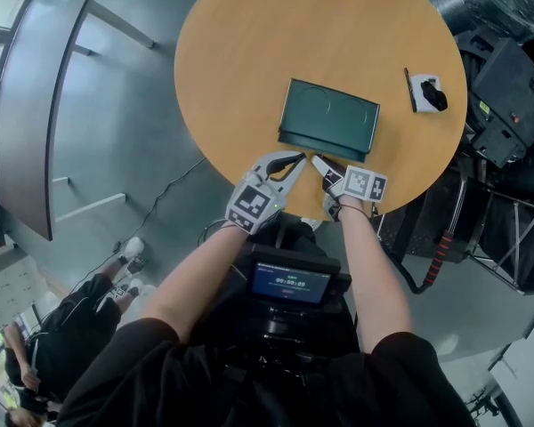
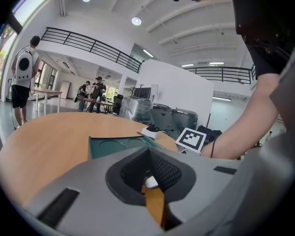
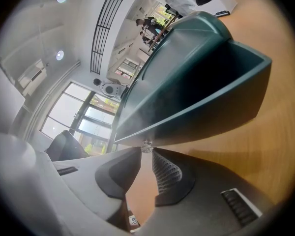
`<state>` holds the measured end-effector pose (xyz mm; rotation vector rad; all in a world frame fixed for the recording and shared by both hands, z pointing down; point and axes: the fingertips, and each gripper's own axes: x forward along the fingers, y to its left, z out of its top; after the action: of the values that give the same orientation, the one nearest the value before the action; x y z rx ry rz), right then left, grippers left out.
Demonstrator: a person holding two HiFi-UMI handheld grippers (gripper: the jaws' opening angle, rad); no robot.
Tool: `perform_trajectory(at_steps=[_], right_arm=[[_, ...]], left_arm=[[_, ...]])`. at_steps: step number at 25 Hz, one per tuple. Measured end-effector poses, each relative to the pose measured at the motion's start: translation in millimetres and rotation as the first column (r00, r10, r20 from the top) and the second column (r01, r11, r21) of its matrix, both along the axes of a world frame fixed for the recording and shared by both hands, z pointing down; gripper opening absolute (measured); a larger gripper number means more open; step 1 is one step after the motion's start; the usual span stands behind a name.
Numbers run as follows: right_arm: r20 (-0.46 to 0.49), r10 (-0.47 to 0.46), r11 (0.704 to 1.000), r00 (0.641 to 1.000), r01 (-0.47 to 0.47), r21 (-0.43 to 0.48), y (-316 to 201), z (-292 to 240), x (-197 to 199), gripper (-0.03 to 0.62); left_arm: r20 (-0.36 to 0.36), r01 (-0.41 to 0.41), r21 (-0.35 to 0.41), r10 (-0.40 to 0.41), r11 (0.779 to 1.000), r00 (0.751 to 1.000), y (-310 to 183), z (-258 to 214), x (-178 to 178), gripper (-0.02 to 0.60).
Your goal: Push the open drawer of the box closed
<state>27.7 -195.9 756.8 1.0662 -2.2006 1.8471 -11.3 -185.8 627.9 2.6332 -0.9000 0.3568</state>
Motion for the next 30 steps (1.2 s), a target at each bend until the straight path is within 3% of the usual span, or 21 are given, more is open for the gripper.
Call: perform_trajectory(at_steps=[19,25,30], right_arm=[[0.001,0.003,1.000,1.000,-0.003,0.007,-33,0,3,0.080],[-0.010,-0.071,0.997,0.997,0.071,-0.017,-2,-6,13,0.115],[-0.006,-0.035,0.995,0.999,0.036,0.089,3,-58,39,0.118]], left_arm=[[0.009,0.021,-0.015,-0.021,1.000,1.000,-20,1,-6,0.037],[0.009,0.030,-0.025,-0.030,0.999,1.000,-24,-7,-9,0.037],[-0.038,0.018,-0.019,-0.018,1.000,0.999,-24,-44,-11,0.037]])
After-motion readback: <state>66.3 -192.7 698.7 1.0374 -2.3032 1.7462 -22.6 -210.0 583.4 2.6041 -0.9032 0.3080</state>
